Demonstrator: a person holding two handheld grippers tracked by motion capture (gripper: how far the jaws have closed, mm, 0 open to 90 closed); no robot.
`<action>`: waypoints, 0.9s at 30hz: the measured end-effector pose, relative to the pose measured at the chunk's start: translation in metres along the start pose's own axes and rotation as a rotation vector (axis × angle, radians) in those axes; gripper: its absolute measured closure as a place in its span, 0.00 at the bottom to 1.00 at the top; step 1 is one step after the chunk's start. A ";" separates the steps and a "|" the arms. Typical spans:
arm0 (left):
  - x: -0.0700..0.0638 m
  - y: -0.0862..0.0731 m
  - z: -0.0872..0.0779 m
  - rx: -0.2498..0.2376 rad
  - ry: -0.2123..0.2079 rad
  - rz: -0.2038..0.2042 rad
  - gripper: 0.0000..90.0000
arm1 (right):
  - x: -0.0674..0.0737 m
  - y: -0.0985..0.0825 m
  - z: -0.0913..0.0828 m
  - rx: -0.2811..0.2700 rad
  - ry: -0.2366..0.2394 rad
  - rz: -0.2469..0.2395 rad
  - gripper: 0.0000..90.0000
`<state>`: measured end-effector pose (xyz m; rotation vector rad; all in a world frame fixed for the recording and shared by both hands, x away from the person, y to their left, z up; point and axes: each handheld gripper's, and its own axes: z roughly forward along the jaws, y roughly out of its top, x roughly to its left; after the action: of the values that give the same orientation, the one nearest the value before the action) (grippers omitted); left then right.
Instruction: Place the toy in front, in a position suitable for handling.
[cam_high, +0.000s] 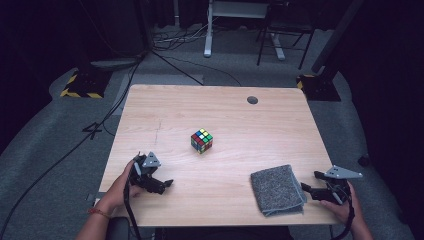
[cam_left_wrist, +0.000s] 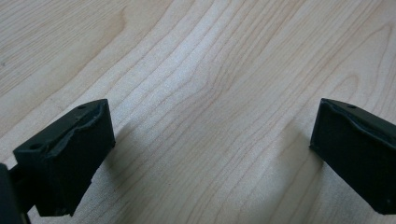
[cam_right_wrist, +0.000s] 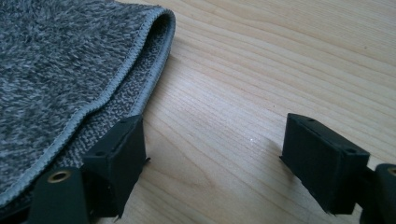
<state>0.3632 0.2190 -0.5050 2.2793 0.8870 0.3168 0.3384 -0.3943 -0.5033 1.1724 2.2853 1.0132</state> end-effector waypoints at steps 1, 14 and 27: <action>-0.001 -0.002 -0.001 0.000 -0.002 0.000 0.01 | 0.000 0.000 0.000 0.001 0.005 -0.004 0.23; -0.001 -0.006 -0.006 0.000 -0.032 0.036 0.01 | 0.001 0.005 -0.002 0.058 0.013 -0.038 0.20; -0.002 -0.007 -0.006 -0.001 -0.028 0.029 0.01 | 0.022 0.036 -0.028 -0.048 0.120 -0.157 0.29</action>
<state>0.3553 0.2246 -0.5051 2.2917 0.8407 0.2976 0.3281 -0.3742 -0.4583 0.9195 2.3878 1.0974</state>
